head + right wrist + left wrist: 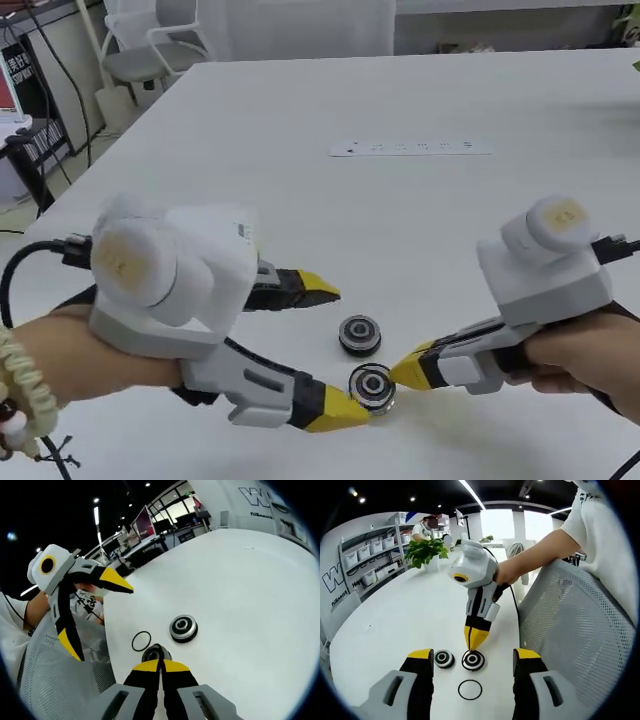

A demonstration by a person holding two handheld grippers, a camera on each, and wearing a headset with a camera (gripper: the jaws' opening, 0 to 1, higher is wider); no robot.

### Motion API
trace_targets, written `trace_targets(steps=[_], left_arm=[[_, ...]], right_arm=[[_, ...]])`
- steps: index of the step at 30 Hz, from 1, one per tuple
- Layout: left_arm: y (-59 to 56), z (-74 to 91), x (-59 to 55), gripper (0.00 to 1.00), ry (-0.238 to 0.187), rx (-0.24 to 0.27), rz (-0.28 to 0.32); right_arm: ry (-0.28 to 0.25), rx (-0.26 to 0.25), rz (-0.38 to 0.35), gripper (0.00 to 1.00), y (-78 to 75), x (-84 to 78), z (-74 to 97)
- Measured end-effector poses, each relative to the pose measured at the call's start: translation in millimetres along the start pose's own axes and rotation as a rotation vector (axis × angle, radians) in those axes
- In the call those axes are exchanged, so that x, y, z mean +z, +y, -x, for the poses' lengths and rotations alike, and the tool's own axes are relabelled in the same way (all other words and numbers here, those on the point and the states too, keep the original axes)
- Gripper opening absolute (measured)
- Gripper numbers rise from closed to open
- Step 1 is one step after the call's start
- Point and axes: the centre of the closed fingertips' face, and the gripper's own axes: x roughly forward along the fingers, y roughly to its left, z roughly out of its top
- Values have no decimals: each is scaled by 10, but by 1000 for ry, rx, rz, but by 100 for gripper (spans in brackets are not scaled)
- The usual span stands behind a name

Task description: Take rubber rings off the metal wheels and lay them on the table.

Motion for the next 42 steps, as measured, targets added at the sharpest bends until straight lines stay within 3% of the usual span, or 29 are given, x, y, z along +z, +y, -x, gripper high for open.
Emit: trace_targets(steps=[14, 24, 34, 42], left_arm=[[65, 487, -108, 78, -26, 112, 76], [143, 779, -361, 83, -52, 210, 186], [119, 855, -558, 87, -69, 256, 268], [86, 877, -660, 92, -84, 269, 315]], right_arm=[[1, -5, -14, 0, -31, 4, 15], [-4, -13, 5, 0, 7, 49, 60], [-27, -16, 15, 0, 39, 115, 123], [-102, -26, -18, 0, 47, 262, 229]])
